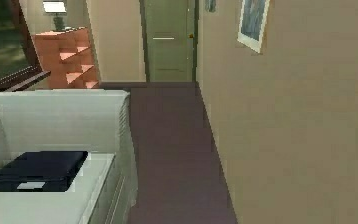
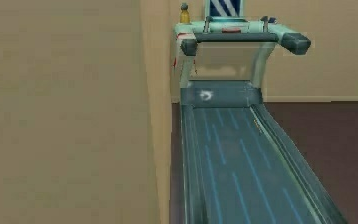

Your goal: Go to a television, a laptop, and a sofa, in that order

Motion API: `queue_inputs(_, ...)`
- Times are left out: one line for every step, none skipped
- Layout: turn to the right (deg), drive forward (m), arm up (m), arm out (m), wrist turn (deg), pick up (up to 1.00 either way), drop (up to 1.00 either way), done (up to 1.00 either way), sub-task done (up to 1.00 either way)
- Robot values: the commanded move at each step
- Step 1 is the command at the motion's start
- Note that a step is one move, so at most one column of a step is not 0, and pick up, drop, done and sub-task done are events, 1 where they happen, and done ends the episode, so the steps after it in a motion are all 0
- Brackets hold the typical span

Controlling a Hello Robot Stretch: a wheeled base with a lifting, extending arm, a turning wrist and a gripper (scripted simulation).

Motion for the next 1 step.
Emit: queue_inputs(15.0, 0.0, 0.0, 0.0, 0.0, 0.0, 0.0, 0.0, 0.0)
